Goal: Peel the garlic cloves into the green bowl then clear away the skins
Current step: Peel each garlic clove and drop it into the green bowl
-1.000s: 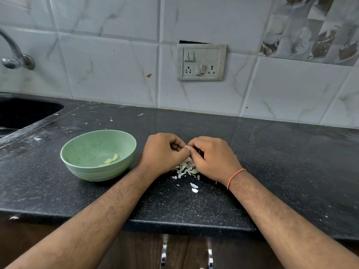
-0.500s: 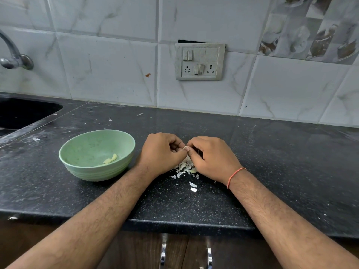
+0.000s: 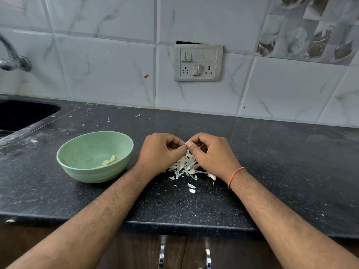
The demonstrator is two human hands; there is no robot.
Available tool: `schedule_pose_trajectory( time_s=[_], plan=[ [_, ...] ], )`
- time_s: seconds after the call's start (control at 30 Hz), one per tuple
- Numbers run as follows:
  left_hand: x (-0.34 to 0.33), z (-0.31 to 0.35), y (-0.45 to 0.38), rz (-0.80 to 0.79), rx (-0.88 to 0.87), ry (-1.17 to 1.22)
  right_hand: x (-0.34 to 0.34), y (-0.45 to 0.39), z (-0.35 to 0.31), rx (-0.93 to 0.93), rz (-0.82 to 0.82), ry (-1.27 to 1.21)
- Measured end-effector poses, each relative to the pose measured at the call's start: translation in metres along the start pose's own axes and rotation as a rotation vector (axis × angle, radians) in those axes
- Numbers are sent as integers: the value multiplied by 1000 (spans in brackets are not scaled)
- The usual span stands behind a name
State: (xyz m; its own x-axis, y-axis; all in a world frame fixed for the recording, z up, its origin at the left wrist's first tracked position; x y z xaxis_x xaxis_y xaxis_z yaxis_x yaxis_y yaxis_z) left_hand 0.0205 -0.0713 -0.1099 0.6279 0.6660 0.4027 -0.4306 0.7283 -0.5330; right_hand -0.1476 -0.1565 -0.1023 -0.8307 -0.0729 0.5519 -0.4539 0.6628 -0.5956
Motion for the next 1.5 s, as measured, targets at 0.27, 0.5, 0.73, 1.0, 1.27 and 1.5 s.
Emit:
schedule_pose_trajectory(
  time_s=[0.27, 0.5, 0.73, 1.0, 1.27, 1.5],
  plan=[
    [0, -1, -1, -42, 50, 70, 3, -3, 2, -108, 6, -186],
    [0, -4, -3, -105, 176, 206, 5, -4, 4, -148, -34, -280],
    [-3, 1, -1, -175, 231, 292, 6, -4, 3, -113, 35, -264],
    [-2, 0, 0, -207, 252, 302, 5, -3, 4, -20, 40, -200],
    [-4, -2, 0, -205, 271, 285, 5, -2, 2, 60, 11, -142],
    [-3, 2, 2, -227, 228, 257, 8, -3, 2, 59, -54, -128]
  ],
)
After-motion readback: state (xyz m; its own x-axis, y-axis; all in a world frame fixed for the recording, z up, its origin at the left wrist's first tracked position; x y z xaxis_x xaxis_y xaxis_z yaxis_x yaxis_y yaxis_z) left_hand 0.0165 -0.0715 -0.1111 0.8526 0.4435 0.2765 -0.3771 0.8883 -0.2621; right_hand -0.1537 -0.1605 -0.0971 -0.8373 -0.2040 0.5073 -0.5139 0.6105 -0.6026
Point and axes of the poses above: each hand's wrist, its own y-axis away from the middle knuckle, its own x-axis out of the back of the hand, z = x × y, the point moved 2 cm from there along -y, towards the middle knuckle, and after that the axes turned 7 degrees about z, right-handed, at the moved point
